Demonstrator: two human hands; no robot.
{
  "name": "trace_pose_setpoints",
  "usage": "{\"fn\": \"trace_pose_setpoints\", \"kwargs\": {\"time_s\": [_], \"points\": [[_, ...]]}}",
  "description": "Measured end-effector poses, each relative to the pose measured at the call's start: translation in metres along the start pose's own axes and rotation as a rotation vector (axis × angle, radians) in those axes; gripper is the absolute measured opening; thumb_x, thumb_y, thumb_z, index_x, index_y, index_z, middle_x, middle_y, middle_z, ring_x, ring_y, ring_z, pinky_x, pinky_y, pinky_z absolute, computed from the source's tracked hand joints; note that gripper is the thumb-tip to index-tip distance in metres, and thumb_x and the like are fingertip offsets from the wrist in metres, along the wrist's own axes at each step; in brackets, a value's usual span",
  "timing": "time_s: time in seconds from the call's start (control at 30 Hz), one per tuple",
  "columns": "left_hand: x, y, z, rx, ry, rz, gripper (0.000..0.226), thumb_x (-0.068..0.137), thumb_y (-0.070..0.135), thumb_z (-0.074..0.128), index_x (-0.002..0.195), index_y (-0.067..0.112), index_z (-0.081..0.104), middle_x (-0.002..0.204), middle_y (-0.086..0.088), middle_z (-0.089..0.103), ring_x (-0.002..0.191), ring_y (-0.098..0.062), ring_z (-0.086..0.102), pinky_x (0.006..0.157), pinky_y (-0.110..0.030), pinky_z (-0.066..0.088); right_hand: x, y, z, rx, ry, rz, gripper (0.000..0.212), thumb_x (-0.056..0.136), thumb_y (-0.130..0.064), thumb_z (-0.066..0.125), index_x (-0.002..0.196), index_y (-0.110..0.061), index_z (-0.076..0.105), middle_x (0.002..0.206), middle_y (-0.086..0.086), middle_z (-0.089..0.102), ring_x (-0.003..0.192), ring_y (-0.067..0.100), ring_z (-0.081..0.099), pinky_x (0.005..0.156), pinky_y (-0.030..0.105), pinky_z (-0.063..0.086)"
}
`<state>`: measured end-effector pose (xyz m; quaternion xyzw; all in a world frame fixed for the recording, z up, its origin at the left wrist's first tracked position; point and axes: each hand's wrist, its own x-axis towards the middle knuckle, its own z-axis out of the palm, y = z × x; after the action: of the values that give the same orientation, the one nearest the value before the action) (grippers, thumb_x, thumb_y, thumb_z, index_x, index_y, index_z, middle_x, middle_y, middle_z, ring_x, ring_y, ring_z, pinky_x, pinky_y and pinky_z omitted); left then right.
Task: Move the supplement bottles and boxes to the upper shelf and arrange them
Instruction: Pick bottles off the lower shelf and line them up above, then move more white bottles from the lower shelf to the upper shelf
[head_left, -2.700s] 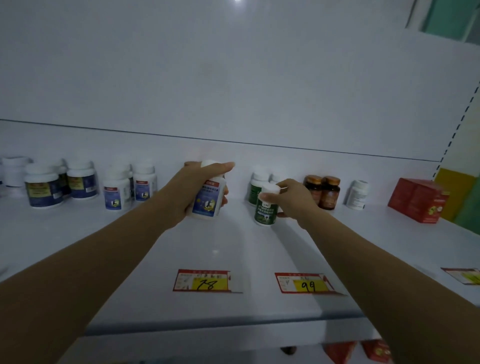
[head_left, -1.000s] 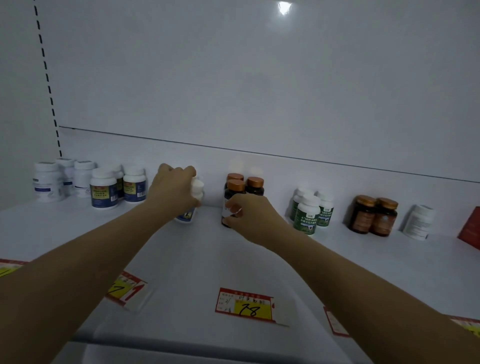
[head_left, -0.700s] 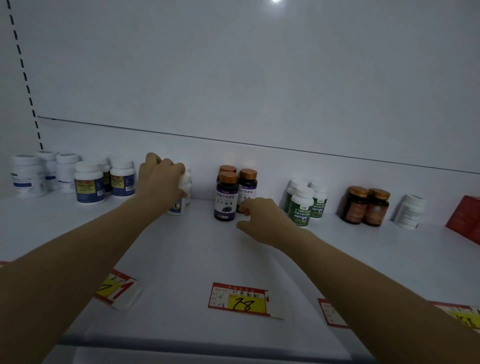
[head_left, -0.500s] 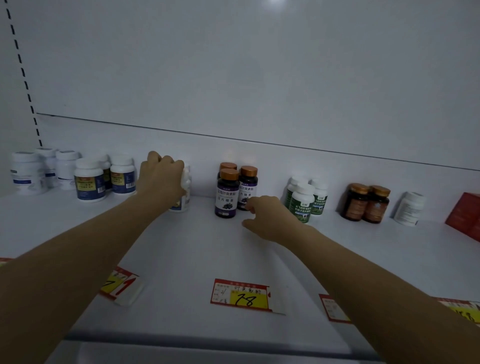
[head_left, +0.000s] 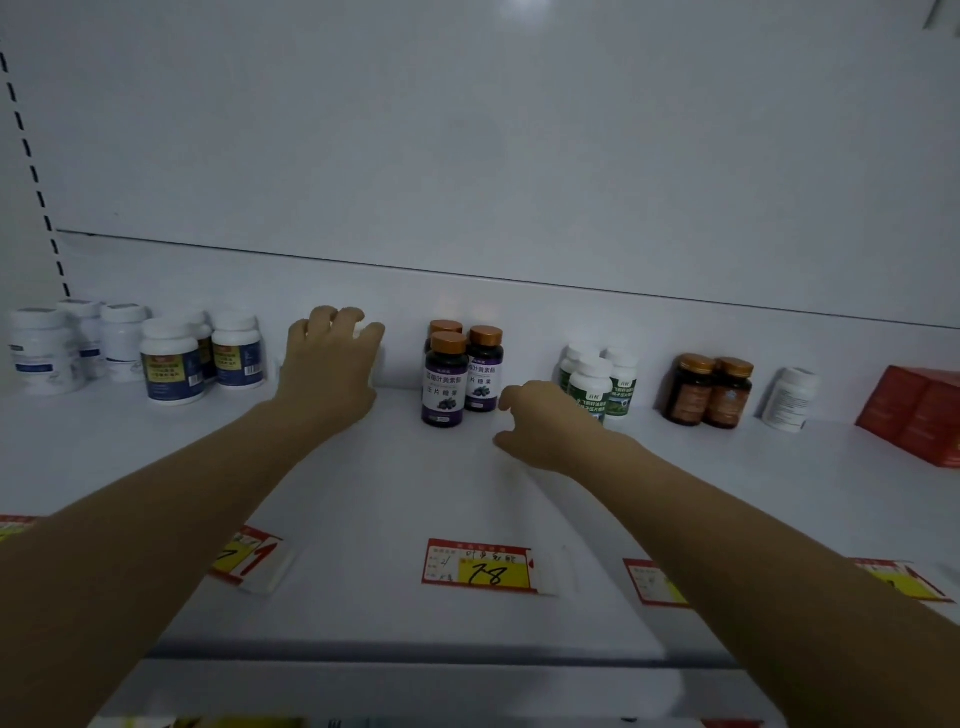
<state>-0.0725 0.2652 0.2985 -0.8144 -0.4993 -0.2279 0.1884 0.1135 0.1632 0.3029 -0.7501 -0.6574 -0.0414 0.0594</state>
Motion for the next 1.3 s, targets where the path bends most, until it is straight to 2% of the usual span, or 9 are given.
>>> {"fn": "trace_pose_setpoints", "kwargs": {"time_s": [0.1, 0.2, 0.3, 0.43, 0.63, 0.87, 1.0, 1.1, 1.3], "points": [[-0.011, 0.013, -0.01, 0.033, -0.137, 0.036, 0.054, 0.082, 0.035, 0.063, 0.13, 0.017, 0.049, 0.135, -0.007, 0.049, 0.126, -0.03, 0.038, 0.101, -0.039, 0.031, -0.015, 0.005, -0.005, -0.013, -0.008, 0.018, 0.039, 0.092, -0.024, 0.053, 0.127, -0.006, 0.051, 0.123, 0.013, 0.056, 0.112, 0.027, 0.054, 0.093, 0.035, 0.049], [-0.024, 0.03, -0.026, 0.063, -0.321, 0.031, 0.056, 0.086, 0.047, 0.056, 0.134, 0.019, 0.044, 0.137, -0.008, 0.047, 0.127, -0.03, 0.038, 0.103, -0.041, 0.032, -0.036, 0.013, -0.011, -0.012, -0.018, 0.039, 0.039, 0.092, -0.022, 0.053, 0.127, -0.006, 0.052, 0.122, 0.013, 0.057, 0.109, 0.027, 0.056, 0.092, 0.036, 0.051], [-0.041, 0.051, -0.044, 0.026, -0.428, 0.046, 0.057, 0.088, 0.048, 0.054, 0.135, 0.018, 0.043, 0.135, -0.009, 0.048, 0.124, -0.029, 0.044, 0.099, -0.04, 0.04, -0.064, 0.026, -0.02, 0.002, -0.014, 0.049, 0.04, 0.092, -0.023, 0.054, 0.128, -0.007, 0.051, 0.126, 0.012, 0.056, 0.113, 0.027, 0.055, 0.094, 0.035, 0.049], [-0.065, 0.091, -0.081, -0.067, -0.433, 0.06, 0.052, 0.088, 0.042, 0.057, 0.13, 0.013, 0.048, 0.127, -0.011, 0.054, 0.114, -0.028, 0.052, 0.095, -0.039, 0.047, -0.115, 0.055, -0.036, 0.005, 0.005, 0.054, 0.039, 0.09, -0.025, 0.056, 0.125, -0.007, 0.055, 0.125, 0.012, 0.057, 0.113, 0.028, 0.055, 0.092, 0.035, 0.049], [-0.121, 0.191, -0.134, -0.161, -0.363, 0.107, 0.054, 0.089, 0.04, 0.057, 0.134, 0.013, 0.046, 0.132, -0.013, 0.053, 0.117, -0.029, 0.051, 0.093, -0.037, 0.044, -0.207, 0.119, -0.05, -0.015, 0.029, 0.055, 0.036, 0.089, -0.023, 0.056, 0.121, -0.005, 0.056, 0.12, 0.013, 0.06, 0.109, 0.03, 0.056, 0.093, 0.042, 0.05], [-0.193, 0.316, -0.166, -0.298, -0.294, 0.185, 0.045, 0.089, 0.033, 0.057, 0.128, 0.011, 0.051, 0.125, -0.014, 0.053, 0.112, -0.029, 0.051, 0.089, -0.035, 0.043, -0.311, 0.202, -0.045, -0.013, 0.0, 0.101, 0.033, 0.088, -0.021, 0.057, 0.118, -0.007, 0.058, 0.116, 0.011, 0.061, 0.106, 0.028, 0.058, 0.09, 0.039, 0.052], [-0.223, 0.368, -0.162, -0.33, -0.424, 0.212, 0.038, 0.09, 0.031, 0.054, 0.122, 0.012, 0.053, 0.118, -0.01, 0.054, 0.106, -0.026, 0.052, 0.087, -0.035, 0.045, -0.348, 0.237, -0.031, 0.048, -0.022, 0.142, 0.035, 0.087, -0.021, 0.059, 0.12, -0.009, 0.06, 0.119, 0.009, 0.061, 0.106, 0.025, 0.058, 0.09, 0.036, 0.051], [-0.237, 0.392, -0.139, -0.351, -0.547, 0.191, 0.037, 0.089, 0.03, 0.056, 0.121, 0.01, 0.053, 0.116, -0.01, 0.057, 0.104, -0.026, 0.053, 0.081, -0.032, 0.043, -0.364, 0.26, -0.009, 0.087, -0.072, 0.154, 0.042, 0.088, -0.023, 0.06, 0.128, -0.011, 0.055, 0.128, 0.008, 0.057, 0.115, 0.025, 0.054, 0.095, 0.034, 0.047], [-0.248, 0.412, -0.066, -0.347, -0.729, 0.164, 0.021, 0.086, 0.028, 0.059, 0.096, 0.01, 0.056, 0.094, -0.005, 0.053, 0.082, -0.02, 0.05, 0.071, -0.029, 0.044, -0.362, 0.31, 0.045, 0.114, -0.177, 0.25, 0.041, 0.089, -0.023, 0.057, 0.129, -0.013, 0.053, 0.13, 0.01, 0.055, 0.118, 0.025, 0.052, 0.093, 0.033, 0.046]]}}
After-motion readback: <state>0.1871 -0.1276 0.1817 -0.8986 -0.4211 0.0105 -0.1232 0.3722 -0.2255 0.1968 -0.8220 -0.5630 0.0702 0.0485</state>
